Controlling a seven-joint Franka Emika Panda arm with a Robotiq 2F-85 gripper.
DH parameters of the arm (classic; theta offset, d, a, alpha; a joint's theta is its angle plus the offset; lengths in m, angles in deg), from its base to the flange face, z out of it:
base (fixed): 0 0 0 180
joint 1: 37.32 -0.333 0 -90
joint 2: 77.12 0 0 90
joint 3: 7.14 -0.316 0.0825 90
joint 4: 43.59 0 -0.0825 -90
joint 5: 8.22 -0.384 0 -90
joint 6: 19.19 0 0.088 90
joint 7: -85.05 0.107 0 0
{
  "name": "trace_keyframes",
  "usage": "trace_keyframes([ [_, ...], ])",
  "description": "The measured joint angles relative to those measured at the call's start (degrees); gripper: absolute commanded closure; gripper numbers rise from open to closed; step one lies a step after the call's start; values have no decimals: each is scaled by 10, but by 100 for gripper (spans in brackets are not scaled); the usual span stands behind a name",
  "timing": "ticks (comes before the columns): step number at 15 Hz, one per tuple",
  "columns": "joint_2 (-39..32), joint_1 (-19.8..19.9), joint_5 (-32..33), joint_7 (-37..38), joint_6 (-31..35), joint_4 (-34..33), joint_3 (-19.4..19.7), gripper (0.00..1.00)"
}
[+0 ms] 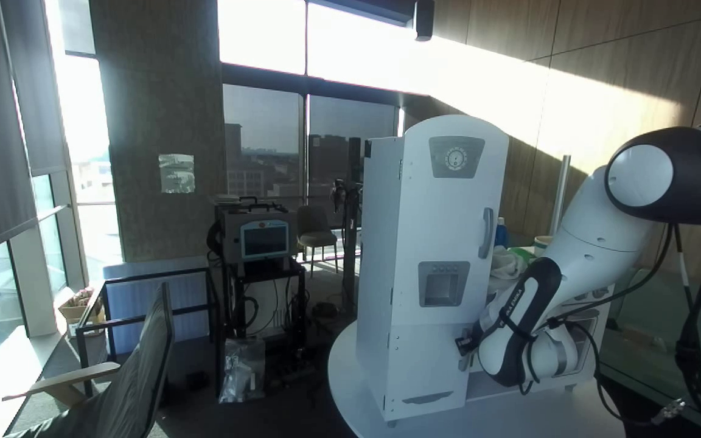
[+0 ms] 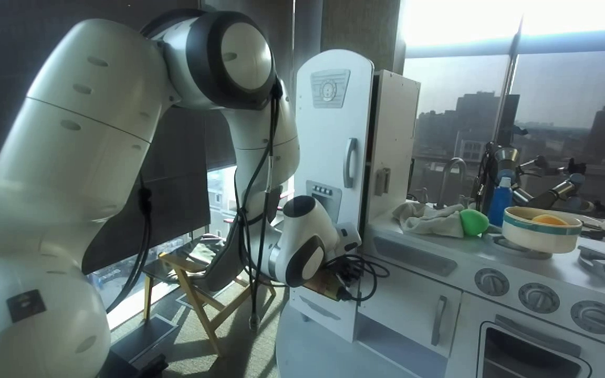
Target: Close the cabinet door on the left and open the cabinet door on the lower right
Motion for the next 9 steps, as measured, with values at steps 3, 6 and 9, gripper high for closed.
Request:
trace_keyframes([
  [3, 9, -7, -2, 11, 0, 14, 4, 87],
  [6, 17, -25, -12, 14, 0, 27, 18, 58],
  [9, 36, -43, -16, 2, -17, 49, 35, 37],
])
